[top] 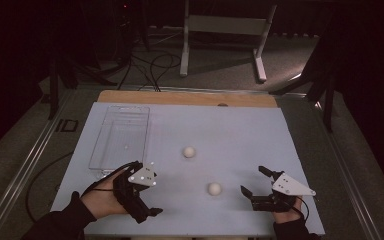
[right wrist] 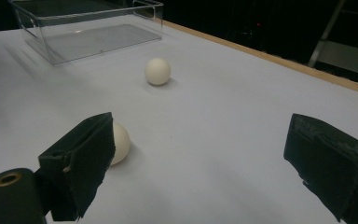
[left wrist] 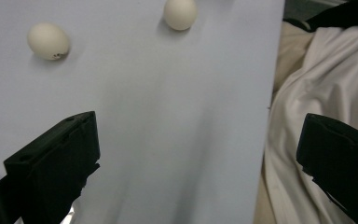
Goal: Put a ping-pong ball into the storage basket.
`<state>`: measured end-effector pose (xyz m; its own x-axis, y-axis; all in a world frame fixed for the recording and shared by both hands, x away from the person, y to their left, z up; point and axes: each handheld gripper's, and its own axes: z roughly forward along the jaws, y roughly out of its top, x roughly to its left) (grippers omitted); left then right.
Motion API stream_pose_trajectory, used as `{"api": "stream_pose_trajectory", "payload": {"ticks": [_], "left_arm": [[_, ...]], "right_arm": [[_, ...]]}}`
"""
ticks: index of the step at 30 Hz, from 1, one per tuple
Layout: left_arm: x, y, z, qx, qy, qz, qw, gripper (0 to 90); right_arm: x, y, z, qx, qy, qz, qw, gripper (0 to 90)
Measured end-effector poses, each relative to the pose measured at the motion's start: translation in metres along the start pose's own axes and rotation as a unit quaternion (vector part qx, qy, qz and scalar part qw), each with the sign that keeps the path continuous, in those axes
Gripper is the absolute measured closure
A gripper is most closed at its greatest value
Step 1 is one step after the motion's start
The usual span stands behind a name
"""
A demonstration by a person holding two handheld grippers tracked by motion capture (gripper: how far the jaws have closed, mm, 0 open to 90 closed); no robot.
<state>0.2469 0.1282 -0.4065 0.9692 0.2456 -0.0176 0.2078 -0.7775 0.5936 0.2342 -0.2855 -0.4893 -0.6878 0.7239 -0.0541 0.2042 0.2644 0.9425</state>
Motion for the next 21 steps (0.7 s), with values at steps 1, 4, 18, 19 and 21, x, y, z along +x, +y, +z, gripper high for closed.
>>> {"api": "stream_pose_trajectory", "payload": {"ticks": [1,4,18,19,21], "left_arm": [[0.000,0.001,0.001,0.005,-0.004,0.001,1.0000,0.2],[0.000,0.005,0.006,0.016,-0.011,0.006,0.9998,0.2],[0.000,0.023,0.020,0.036,-0.030,0.024,0.9986,0.2],[0.000,0.024,0.021,0.036,-0.030,0.026,0.9986,0.2],[0.000,0.027,0.022,0.038,-0.031,0.030,0.9984,0.2]], "right_arm": [[0.000,0.000,0.000,0.000,-0.001,0.000,1.0000,8.6],[0.000,0.000,0.000,0.000,-0.001,0.000,1.0000,8.7],[0.000,-0.001,0.000,0.000,0.000,0.003,1.0000,8.7],[0.000,0.000,0.000,0.000,0.000,0.002,1.0000,8.7],[0.000,0.000,0.000,-0.001,0.000,0.001,1.0000,8.6]]}}
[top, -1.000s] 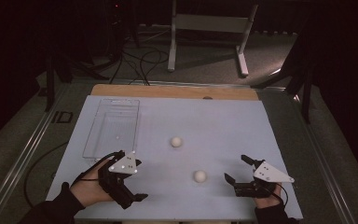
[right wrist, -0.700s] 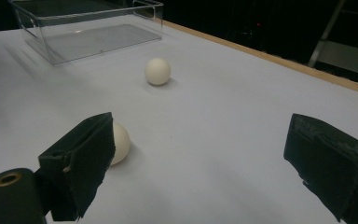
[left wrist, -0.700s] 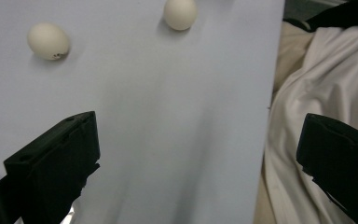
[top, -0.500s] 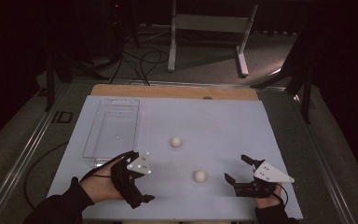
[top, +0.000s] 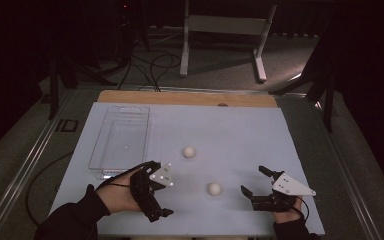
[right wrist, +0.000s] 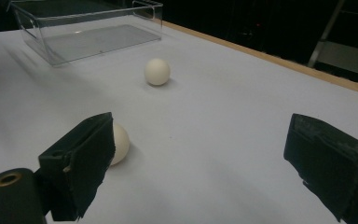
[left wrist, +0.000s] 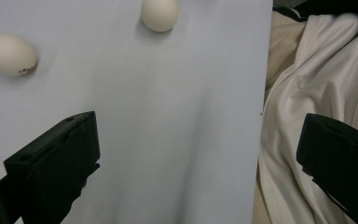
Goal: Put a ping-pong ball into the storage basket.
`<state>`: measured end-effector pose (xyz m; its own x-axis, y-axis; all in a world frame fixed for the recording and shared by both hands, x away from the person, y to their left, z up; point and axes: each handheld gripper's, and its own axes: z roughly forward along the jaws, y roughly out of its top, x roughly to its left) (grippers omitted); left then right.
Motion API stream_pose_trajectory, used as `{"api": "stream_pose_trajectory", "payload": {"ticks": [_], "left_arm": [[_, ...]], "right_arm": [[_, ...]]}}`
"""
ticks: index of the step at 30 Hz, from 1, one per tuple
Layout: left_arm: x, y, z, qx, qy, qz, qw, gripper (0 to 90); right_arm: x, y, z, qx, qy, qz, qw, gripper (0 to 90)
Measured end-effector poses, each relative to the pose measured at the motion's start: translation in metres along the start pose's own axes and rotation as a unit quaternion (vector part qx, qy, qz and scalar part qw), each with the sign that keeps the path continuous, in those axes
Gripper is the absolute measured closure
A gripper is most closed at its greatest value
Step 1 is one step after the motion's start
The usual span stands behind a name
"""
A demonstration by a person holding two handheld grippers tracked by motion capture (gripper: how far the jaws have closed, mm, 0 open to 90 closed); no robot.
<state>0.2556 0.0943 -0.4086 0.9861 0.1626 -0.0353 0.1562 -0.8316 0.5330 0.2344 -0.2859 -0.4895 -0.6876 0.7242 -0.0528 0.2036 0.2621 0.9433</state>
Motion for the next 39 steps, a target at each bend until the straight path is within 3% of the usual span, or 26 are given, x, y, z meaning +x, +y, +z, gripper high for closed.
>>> {"api": "stream_pose_trajectory", "payload": {"ticks": [21,39], "left_arm": [[0.004,0.031,0.021,0.024,-0.015,0.026,0.9993,0.2],[0.008,0.056,0.040,0.027,-0.026,0.043,0.9984,0.3]], "right_arm": [[0.000,0.000,0.000,0.001,-0.001,0.002,1.0000,8.6],[0.000,-0.001,0.001,0.000,0.000,0.003,1.0000,8.7]]}}
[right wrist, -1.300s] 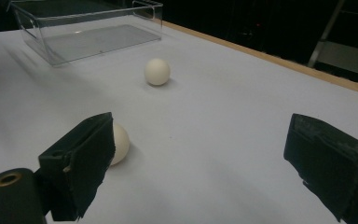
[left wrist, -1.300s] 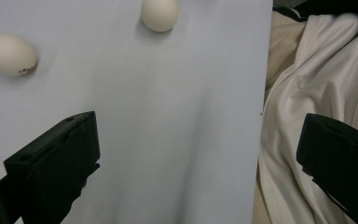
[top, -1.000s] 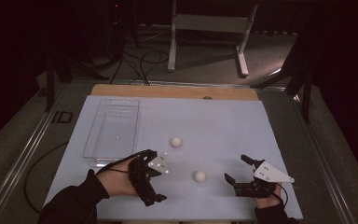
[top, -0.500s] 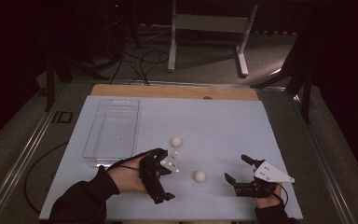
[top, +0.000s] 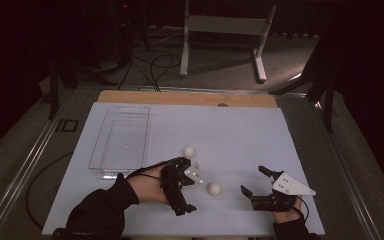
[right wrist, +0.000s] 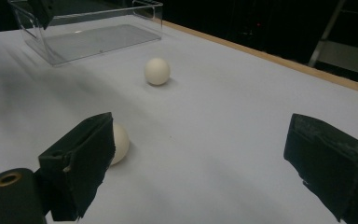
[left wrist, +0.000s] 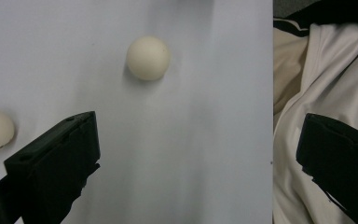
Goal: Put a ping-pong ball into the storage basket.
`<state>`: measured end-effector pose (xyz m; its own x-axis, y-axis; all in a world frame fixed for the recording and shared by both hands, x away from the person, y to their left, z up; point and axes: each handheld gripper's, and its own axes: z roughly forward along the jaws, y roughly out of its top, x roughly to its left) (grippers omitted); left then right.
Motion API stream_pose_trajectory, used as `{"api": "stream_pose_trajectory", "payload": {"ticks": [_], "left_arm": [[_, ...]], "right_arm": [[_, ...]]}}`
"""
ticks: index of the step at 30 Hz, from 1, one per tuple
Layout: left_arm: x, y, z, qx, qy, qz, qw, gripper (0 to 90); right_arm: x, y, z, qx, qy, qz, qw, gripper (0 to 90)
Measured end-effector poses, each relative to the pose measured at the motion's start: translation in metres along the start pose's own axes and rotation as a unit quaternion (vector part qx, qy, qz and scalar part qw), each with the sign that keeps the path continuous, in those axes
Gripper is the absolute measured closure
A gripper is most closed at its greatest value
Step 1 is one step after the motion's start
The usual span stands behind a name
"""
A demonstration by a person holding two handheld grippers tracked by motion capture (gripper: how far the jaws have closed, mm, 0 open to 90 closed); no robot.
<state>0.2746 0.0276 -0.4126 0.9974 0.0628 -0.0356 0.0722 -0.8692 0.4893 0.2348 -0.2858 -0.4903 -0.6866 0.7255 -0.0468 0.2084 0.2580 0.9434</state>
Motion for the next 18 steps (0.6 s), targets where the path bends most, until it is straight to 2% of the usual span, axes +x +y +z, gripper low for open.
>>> {"api": "stream_pose_trajectory", "payload": {"ticks": [7,10,18], "left_arm": [[0.004,0.010,0.009,0.003,-0.003,0.004,1.0000,0.3],[0.005,0.015,0.014,0.015,-0.004,0.012,0.9998,0.3],[0.009,0.024,0.026,0.022,-0.008,0.017,0.9996,0.3]], "right_arm": [[0.000,0.000,0.000,0.000,0.001,-0.001,1.0000,8.7],[0.000,0.000,0.000,0.000,0.002,0.000,1.0000,8.7],[0.000,0.000,0.000,0.001,0.003,-0.001,1.0000,8.6]]}}
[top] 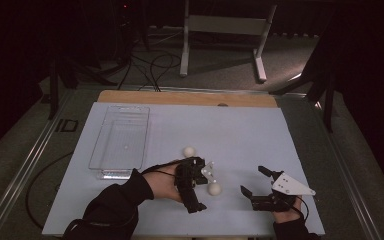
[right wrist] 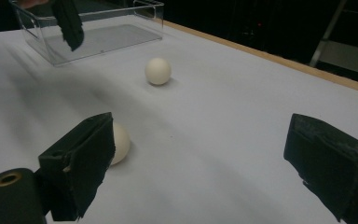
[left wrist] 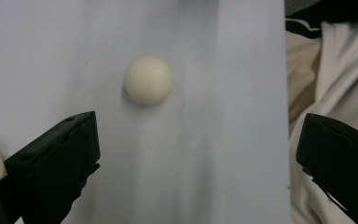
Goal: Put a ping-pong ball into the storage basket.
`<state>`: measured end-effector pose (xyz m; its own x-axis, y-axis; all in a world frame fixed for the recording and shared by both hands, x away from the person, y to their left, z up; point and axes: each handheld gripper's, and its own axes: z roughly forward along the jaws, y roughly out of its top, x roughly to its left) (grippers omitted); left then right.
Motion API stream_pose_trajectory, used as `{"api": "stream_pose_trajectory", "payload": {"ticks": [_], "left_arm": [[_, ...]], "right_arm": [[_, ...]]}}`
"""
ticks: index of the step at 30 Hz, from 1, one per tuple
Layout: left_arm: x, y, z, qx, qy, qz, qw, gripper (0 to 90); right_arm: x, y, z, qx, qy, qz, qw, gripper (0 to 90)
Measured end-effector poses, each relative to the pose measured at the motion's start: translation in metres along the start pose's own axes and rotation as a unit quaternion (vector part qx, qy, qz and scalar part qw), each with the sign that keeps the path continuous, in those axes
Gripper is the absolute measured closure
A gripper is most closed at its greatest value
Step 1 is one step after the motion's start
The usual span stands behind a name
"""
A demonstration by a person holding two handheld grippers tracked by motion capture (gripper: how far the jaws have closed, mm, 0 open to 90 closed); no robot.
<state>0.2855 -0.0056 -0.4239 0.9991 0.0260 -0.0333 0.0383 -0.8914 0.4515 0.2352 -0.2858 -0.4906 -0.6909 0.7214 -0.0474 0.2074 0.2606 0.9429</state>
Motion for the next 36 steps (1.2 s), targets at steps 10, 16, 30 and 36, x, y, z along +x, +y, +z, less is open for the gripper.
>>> {"api": "stream_pose_trajectory", "payload": {"ticks": [10,16,30,36], "left_arm": [[0.010,0.004,0.012,0.003,0.001,-0.006,1.0000,1.1],[0.014,0.009,0.018,0.005,-0.004,-0.001,1.0000,2.2],[0.020,0.016,0.041,0.010,-0.007,-0.006,0.9999,10.7],[0.021,0.018,0.049,0.013,-0.007,-0.005,0.9999,16.2]], "right_arm": [[0.000,0.000,0.000,0.000,0.001,0.001,1.0000,8.7],[0.000,-0.001,0.001,0.001,0.002,0.002,1.0000,8.7],[-0.001,-0.001,0.001,0.002,0.005,0.002,1.0000,8.7],[0.000,-0.001,0.001,0.002,0.006,0.003,1.0000,8.7]]}}
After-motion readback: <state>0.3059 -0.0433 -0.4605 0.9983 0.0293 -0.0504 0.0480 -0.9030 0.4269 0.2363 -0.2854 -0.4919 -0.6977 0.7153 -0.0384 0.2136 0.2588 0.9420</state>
